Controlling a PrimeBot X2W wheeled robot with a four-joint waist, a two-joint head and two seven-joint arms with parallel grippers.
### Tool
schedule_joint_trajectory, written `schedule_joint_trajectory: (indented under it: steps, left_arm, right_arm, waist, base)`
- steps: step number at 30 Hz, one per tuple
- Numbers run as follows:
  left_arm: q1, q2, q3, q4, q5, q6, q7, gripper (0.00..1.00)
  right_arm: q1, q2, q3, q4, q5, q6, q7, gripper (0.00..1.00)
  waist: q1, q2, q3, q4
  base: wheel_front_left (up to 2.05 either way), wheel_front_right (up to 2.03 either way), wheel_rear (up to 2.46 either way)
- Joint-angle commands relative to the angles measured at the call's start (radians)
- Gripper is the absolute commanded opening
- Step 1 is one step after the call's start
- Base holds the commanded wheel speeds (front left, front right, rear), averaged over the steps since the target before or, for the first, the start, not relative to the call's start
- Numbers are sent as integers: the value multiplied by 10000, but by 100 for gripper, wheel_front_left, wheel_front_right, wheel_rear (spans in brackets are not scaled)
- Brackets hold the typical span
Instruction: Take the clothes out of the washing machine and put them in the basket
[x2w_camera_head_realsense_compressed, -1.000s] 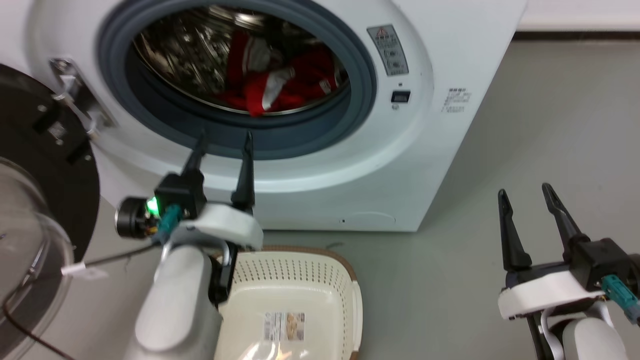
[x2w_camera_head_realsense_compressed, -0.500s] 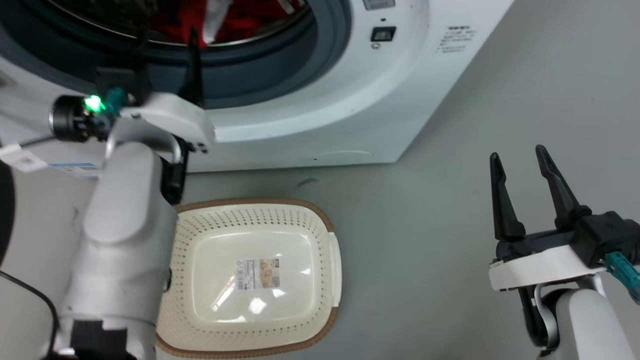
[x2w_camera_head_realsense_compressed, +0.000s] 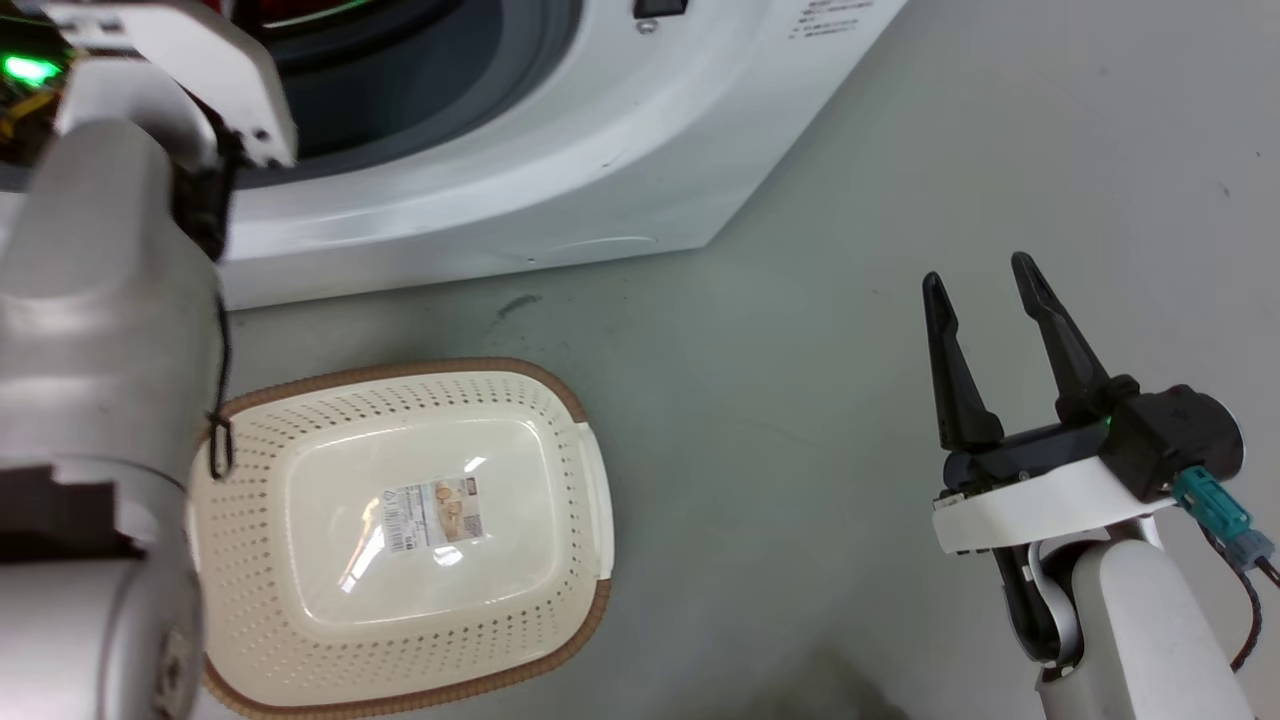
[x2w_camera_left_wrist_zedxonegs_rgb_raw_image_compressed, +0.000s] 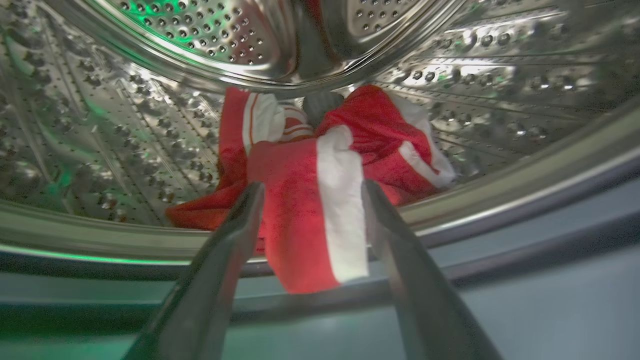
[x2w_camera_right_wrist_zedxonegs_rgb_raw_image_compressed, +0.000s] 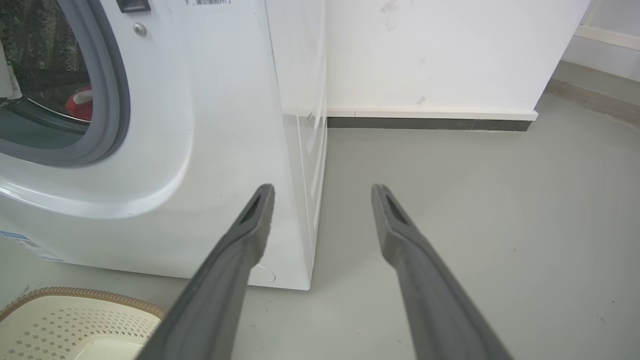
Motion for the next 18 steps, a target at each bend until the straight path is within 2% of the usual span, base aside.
schedule_joint_trajectory:
  steps: [1, 11, 17, 18]
  left_arm:
    - [-458, 264, 28, 196, -24, -31, 250, 100]
    - [-2398, 1003, -498, 1473, 301, -229, 3129, 100]
    - [-2878, 1251, -559, 1847, 223, -32, 5346, 100]
    - [-2860, 1252, -570, 1887, 211, 18, 5627, 71]
  right_arm:
    - [-211, 10, 87, -68, 122, -5, -29, 100]
    - [-448, 12, 551, -122, 658, -5, -28, 100]
    - [-511, 10, 736, -92, 871, -7, -29, 100]
    - [-523, 10, 764, -78, 891, -7, -29, 100]
  waist:
    - [-1, 0, 286, -276]
    - [-1, 0, 974, -982]
    - [-1, 0, 1115, -1206]
    - [-1, 0, 1120, -1229]
  base:
    - [0, 0, 0]
    - [0, 0, 0]
    - [0, 0, 0]
    - [0, 0, 0]
